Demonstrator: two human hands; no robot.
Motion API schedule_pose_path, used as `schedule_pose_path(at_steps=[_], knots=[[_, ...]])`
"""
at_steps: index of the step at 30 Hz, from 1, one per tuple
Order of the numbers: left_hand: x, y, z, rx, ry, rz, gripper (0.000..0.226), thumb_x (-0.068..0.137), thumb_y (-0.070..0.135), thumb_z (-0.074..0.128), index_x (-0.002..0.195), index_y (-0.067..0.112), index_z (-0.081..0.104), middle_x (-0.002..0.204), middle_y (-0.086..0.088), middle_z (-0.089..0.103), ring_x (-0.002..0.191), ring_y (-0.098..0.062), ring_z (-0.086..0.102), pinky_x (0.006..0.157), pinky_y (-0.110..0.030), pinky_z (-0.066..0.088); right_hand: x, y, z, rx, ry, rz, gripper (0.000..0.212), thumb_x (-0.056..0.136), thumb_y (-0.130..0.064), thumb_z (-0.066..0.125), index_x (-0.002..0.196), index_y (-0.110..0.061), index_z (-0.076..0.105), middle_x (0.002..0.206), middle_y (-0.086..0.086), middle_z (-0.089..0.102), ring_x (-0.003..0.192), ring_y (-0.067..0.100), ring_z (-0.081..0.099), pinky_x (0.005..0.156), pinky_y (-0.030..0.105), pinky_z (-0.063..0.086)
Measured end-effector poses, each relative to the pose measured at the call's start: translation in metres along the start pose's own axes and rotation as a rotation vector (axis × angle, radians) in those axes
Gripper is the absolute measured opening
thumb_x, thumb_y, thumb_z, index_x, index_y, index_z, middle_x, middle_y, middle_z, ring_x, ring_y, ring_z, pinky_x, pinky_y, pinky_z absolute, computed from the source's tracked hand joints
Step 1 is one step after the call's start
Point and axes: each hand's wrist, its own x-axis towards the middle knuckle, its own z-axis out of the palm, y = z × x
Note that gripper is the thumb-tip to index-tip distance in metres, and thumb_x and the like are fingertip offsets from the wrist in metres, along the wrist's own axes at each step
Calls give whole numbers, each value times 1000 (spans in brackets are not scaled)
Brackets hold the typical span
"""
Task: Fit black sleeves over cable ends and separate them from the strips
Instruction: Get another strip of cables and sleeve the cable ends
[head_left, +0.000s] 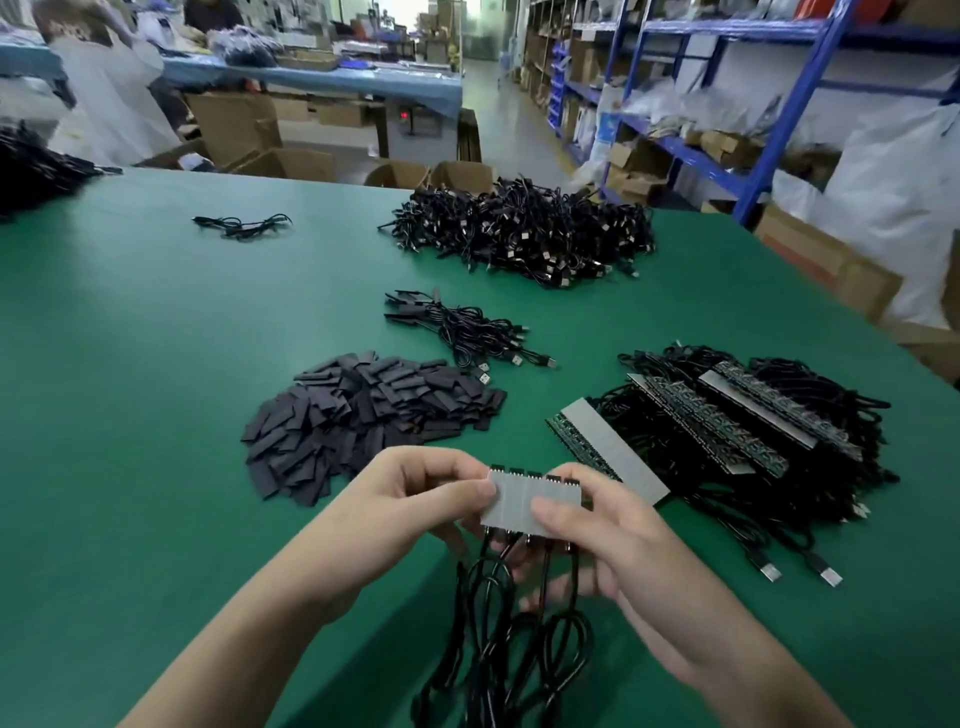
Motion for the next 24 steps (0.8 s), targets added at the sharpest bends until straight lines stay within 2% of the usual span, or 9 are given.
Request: schedule_pose_path(at_steps=[2,4,5,9,12,15,18,22,24], knots=[[6,-13,-1,-7,53,-99,15,93,22,72,80,15,75,77,-5,70,72,-15,64,69,-26,52,14,10,-3,-225,109,-47,9,88,-37,71,94,-30,69,93,7,77,83,16,71,72,33,62],[10,-27,-3,-6,105,-166,18,97,18,69,81,14,76,78,-6,71,71,-15,63,68,-25,51,28,20,-4,-330,108,-40,3,94,-33,71,96,-32,73,92,1,77,82,11,70,71,25,58],[11,-33,-5,0,123,-187,19,98,19,68,81,15,76,78,-5,71,69,-14,62,67,-23,50,34,26,-4,-341,96,-24,6,96,-32,70,99,-33,75,94,-2,78,84,11,71,72,26,58],[14,-50,-13,105,177,-214,18,97,25,69,83,17,76,76,-1,68,67,-14,58,65,-23,45,50,45,-4,-387,140,-12,26,82,-48,70,101,-30,77,97,-4,78,92,12,72,89,43,59],[13,-57,-17,150,182,-194,16,98,24,69,87,16,77,76,-1,71,64,-11,59,62,-19,47,57,52,0,-336,151,-64,31,77,-51,72,95,-26,74,89,5,76,84,20,73,82,51,58],[13,-62,-17,178,183,-173,14,97,20,70,87,14,77,75,-3,72,63,-9,60,62,-19,48,61,56,1,-315,171,-113,32,75,-54,73,92,-27,73,84,8,77,79,30,74,75,51,59],[14,-67,-15,140,224,-153,10,95,19,73,88,14,77,74,-3,70,67,-11,63,66,-21,51,61,60,-1,-280,150,-108,26,78,-51,73,91,-29,75,83,7,78,79,31,75,73,47,60],[14,-67,-14,129,183,-113,13,97,22,71,85,19,77,76,-3,68,70,-9,63,66,-20,52,60,66,-3,-269,160,-105,17,83,-43,73,91,-29,76,79,2,76,71,14,70,68,29,56],[14,-67,-14,141,186,-111,16,98,19,70,83,19,77,76,-3,68,68,-9,62,64,-20,51,59,70,-2,-261,174,-106,15,83,-42,74,91,-30,76,76,1,74,69,11,67,66,26,55]])
